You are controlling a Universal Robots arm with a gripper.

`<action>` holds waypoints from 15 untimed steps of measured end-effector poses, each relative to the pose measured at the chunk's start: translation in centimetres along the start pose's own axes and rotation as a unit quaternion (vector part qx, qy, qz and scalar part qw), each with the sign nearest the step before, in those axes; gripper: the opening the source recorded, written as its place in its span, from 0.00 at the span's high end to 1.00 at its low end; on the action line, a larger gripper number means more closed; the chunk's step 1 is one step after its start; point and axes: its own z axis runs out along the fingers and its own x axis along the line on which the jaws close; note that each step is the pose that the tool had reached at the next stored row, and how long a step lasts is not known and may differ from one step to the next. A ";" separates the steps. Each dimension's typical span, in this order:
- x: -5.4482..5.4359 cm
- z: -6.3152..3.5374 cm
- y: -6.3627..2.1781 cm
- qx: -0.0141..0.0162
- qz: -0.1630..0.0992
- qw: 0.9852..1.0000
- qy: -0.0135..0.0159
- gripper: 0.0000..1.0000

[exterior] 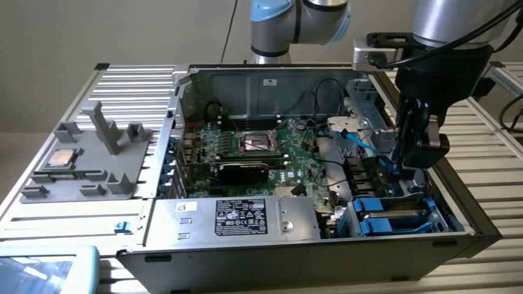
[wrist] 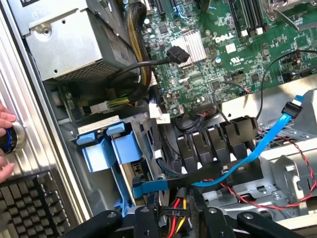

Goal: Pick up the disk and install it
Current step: 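Insert the first disk wire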

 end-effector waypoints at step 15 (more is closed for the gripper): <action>-0.5 0.68 0.83 0.004 0.001 1.000 0.009 0.65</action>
